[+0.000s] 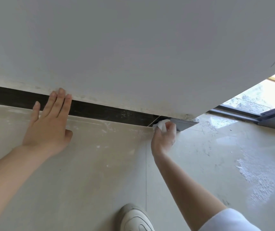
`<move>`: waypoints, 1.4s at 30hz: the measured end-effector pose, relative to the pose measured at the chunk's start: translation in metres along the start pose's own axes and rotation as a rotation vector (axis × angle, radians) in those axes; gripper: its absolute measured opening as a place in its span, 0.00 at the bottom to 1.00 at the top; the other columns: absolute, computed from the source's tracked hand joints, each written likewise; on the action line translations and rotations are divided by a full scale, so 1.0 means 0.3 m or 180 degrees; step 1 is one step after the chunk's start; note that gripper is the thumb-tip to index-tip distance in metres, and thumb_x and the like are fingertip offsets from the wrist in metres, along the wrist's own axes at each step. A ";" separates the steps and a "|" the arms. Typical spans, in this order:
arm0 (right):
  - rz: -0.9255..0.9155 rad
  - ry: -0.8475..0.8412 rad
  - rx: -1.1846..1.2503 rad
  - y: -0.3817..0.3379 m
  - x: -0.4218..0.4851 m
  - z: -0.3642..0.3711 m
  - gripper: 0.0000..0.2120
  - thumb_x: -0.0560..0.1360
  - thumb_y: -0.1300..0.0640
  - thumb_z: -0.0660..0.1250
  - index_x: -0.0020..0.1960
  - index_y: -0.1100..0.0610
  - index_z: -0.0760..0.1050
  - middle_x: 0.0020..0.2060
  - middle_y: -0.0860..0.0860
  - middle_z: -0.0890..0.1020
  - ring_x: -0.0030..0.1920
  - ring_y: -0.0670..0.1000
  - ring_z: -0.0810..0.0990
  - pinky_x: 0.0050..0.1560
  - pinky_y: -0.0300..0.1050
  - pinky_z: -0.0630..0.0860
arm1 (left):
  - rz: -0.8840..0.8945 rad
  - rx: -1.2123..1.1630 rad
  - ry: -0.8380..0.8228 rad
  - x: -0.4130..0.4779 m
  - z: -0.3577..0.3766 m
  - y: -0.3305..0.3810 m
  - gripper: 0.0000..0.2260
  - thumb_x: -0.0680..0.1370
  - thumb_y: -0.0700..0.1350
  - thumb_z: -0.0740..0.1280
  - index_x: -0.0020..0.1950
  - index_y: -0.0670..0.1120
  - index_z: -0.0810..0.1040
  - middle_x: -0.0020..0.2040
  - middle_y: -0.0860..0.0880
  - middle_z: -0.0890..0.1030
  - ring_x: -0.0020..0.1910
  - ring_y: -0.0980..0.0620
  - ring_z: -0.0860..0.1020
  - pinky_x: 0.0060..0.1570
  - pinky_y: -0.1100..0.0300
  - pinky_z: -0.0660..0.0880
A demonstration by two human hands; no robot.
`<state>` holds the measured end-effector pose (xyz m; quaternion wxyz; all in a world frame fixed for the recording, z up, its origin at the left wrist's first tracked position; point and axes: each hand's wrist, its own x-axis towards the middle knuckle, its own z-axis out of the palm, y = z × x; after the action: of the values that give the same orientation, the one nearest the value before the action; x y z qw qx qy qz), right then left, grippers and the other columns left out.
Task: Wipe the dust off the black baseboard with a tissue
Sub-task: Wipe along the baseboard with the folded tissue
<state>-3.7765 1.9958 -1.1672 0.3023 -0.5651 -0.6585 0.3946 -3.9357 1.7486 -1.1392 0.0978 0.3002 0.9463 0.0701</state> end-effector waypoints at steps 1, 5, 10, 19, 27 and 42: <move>-0.0319 -0.0260 -0.0138 0.010 -0.012 -0.001 0.09 0.70 0.66 0.64 0.45 0.54 0.69 0.41 0.50 0.75 0.43 0.51 0.73 0.43 0.42 0.67 | 0.0000 0.0011 -0.0013 -0.001 0.002 -0.002 0.44 0.74 0.44 0.65 0.76 0.50 0.34 0.75 0.55 0.31 0.71 0.60 0.27 0.63 0.63 0.20; -0.1392 -0.1485 -0.0650 0.011 -0.063 0.010 0.09 0.72 0.65 0.64 0.45 0.51 0.70 0.40 0.46 0.75 0.38 0.42 0.72 0.36 0.31 0.66 | 0.0013 0.0051 -0.0033 -0.005 -0.008 -0.002 0.43 0.75 0.44 0.63 0.76 0.50 0.32 0.75 0.55 0.29 0.72 0.59 0.28 0.63 0.62 0.21; -0.0808 -0.0945 -0.0331 0.044 -0.068 -0.044 0.05 0.77 0.57 0.63 0.43 0.53 0.68 0.37 0.47 0.76 0.39 0.47 0.75 0.40 0.42 0.70 | 0.0041 0.0075 -0.0142 -0.006 -0.023 -0.007 0.42 0.77 0.46 0.60 0.73 0.49 0.27 0.73 0.54 0.26 0.72 0.57 0.28 0.72 0.51 0.32; 0.0095 0.0249 -0.0087 -0.049 0.030 -0.048 0.05 0.73 0.61 0.64 0.46 0.57 0.68 0.37 0.52 0.75 0.38 0.53 0.73 0.39 0.41 0.65 | 0.0041 -0.0105 -0.0127 -0.010 -0.024 -0.005 0.41 0.77 0.46 0.60 0.73 0.49 0.28 0.72 0.55 0.26 0.73 0.56 0.29 0.73 0.50 0.35; -0.0566 -0.0991 0.0105 -0.127 -0.204 0.144 0.13 0.71 0.65 0.63 0.38 0.49 0.66 0.36 0.45 0.73 0.35 0.41 0.70 0.35 0.34 0.66 | -0.0034 -0.0125 -0.0115 -0.010 -0.020 0.007 0.41 0.78 0.46 0.61 0.73 0.51 0.27 0.74 0.54 0.27 0.74 0.55 0.29 0.74 0.50 0.37; 0.0695 0.0665 -0.0379 0.094 0.136 -0.197 0.09 0.78 0.52 0.61 0.48 0.59 0.69 0.40 0.56 0.78 0.41 0.56 0.77 0.41 0.43 0.68 | -0.0052 -0.0168 -0.0079 -0.013 -0.010 0.009 0.43 0.77 0.45 0.63 0.74 0.51 0.29 0.74 0.54 0.28 0.74 0.55 0.30 0.73 0.49 0.36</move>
<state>-3.7195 2.0477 -1.1634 0.2904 -0.6882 -0.5803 0.3245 -3.9319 1.7482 -1.1352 0.1179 0.2907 0.9452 0.0905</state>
